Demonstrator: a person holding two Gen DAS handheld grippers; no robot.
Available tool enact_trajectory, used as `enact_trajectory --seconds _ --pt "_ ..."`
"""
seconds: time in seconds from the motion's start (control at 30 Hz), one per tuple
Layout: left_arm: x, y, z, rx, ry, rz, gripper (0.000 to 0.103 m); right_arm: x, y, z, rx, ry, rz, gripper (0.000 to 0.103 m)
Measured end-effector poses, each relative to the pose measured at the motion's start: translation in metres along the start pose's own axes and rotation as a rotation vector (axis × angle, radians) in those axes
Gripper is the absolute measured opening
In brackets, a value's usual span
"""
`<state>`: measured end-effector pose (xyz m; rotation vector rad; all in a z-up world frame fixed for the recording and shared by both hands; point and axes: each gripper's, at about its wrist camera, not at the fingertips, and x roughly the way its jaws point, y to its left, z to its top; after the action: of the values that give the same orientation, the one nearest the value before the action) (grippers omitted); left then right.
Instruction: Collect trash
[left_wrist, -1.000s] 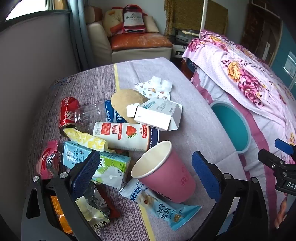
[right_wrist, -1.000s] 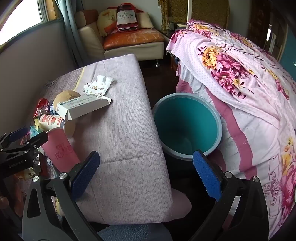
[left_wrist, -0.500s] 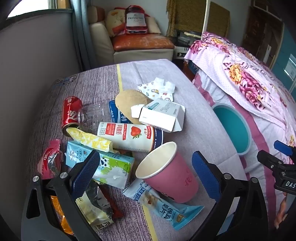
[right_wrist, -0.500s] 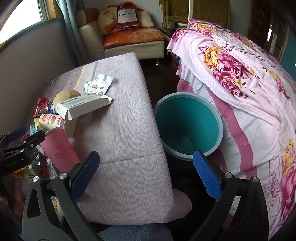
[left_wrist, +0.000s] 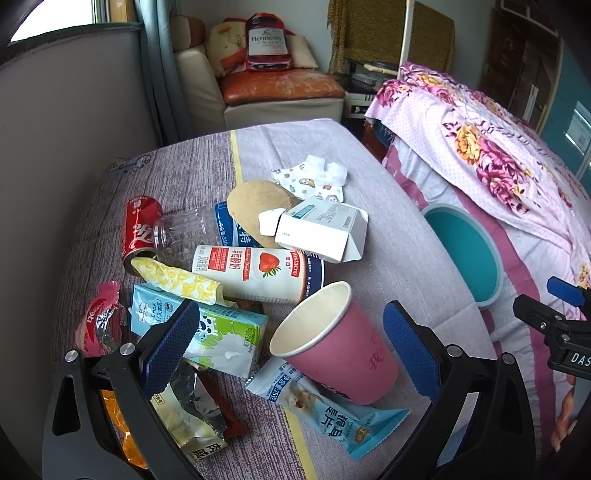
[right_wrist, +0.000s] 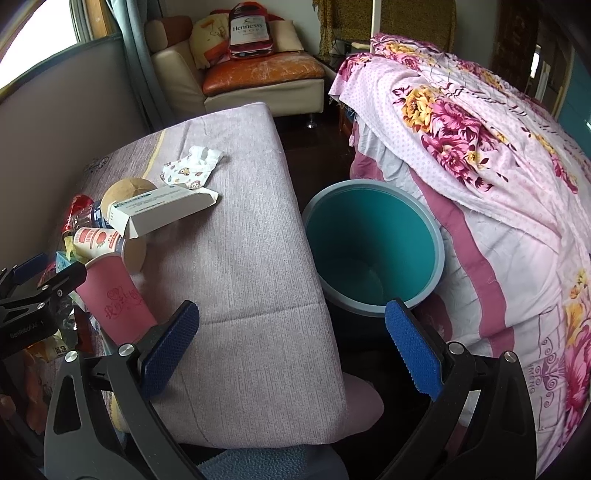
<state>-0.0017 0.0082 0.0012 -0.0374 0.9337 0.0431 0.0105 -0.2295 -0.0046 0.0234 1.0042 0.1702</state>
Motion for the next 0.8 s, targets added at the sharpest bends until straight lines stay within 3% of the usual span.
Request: enact_trajectory --seconds 0.8 --pt "0.0 0.006 -0.002 -0.002 -0.002 -0.018 0.1 0.004 0.018 0.005 -0.024 0.036 0.018 0.097"
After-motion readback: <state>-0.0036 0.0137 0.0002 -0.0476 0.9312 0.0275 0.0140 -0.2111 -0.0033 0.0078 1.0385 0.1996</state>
